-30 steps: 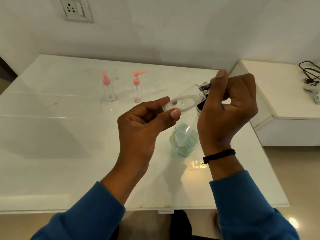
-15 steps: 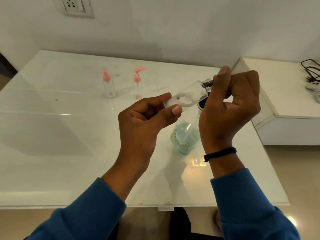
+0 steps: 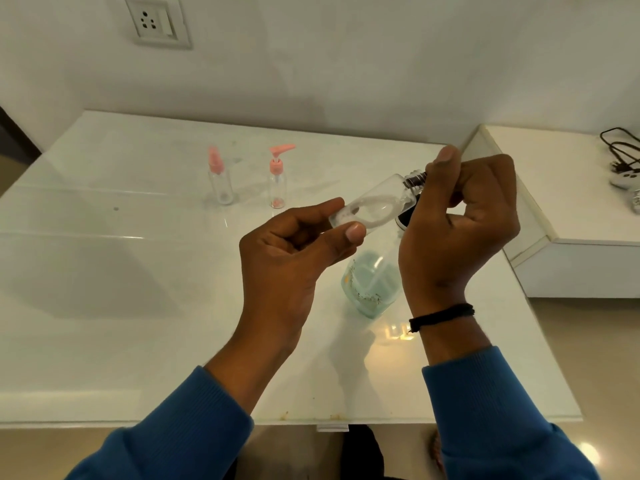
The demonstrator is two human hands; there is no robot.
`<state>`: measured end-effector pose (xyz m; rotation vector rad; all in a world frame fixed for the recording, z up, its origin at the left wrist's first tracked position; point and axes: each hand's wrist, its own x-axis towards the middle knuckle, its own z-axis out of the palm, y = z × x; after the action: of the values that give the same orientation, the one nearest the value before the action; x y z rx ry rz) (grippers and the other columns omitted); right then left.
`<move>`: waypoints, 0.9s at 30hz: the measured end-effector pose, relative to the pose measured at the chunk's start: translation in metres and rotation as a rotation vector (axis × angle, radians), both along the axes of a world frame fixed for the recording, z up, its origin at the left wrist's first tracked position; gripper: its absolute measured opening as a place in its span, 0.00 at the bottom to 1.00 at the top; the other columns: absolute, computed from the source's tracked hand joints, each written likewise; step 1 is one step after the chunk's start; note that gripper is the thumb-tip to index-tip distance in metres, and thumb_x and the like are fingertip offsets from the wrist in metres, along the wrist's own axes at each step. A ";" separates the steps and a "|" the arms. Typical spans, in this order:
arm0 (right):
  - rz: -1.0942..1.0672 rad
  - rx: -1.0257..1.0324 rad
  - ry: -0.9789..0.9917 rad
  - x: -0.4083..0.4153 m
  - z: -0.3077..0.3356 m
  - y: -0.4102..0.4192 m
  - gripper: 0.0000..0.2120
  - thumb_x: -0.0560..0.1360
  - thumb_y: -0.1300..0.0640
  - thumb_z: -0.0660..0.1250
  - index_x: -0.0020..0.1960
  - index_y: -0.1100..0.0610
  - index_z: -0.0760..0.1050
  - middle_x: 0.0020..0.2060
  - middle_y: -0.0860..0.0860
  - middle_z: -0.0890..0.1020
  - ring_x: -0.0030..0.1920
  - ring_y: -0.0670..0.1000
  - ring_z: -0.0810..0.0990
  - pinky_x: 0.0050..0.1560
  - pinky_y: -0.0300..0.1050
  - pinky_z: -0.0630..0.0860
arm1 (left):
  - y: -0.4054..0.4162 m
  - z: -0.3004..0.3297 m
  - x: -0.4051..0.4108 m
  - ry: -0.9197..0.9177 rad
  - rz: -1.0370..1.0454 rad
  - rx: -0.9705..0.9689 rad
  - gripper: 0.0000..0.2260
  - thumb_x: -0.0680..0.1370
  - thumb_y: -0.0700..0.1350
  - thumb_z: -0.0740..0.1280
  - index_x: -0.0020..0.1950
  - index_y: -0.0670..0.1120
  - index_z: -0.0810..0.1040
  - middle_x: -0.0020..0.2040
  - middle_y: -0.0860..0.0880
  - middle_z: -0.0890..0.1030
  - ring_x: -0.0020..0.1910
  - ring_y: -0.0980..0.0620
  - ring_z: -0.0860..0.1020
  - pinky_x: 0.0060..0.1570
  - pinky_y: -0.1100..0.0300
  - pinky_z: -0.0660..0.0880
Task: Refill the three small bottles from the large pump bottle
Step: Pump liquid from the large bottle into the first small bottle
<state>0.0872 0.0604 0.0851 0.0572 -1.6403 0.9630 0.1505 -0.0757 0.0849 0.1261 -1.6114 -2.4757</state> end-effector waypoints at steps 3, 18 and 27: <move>-0.025 0.017 0.007 -0.001 0.003 0.000 0.18 0.80 0.65 0.67 0.32 0.65 0.73 0.31 0.53 0.72 0.33 0.54 0.69 0.33 0.52 0.67 | 0.000 0.000 -0.001 0.001 -0.006 -0.019 0.19 0.66 0.42 0.76 0.57 0.41 0.84 0.47 0.47 0.88 0.47 0.44 0.87 0.47 0.57 0.83; -0.011 -0.022 -0.001 0.001 -0.003 -0.002 0.18 0.81 0.64 0.67 0.33 0.65 0.74 0.31 0.54 0.72 0.34 0.50 0.69 0.34 0.51 0.68 | 0.000 0.000 -0.001 0.009 0.005 -0.012 0.20 0.65 0.43 0.76 0.56 0.41 0.84 0.47 0.46 0.88 0.48 0.45 0.86 0.47 0.56 0.83; -0.003 -0.028 0.001 0.000 -0.001 -0.002 0.18 0.81 0.65 0.67 0.32 0.64 0.74 0.31 0.55 0.72 0.34 0.47 0.67 0.35 0.44 0.67 | 0.000 0.000 -0.001 0.005 0.003 -0.042 0.20 0.66 0.43 0.76 0.57 0.41 0.84 0.47 0.48 0.88 0.47 0.46 0.87 0.46 0.58 0.83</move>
<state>0.0870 0.0588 0.0841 0.0365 -1.6255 0.9836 0.1493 -0.0757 0.0848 0.1156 -1.6587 -2.4362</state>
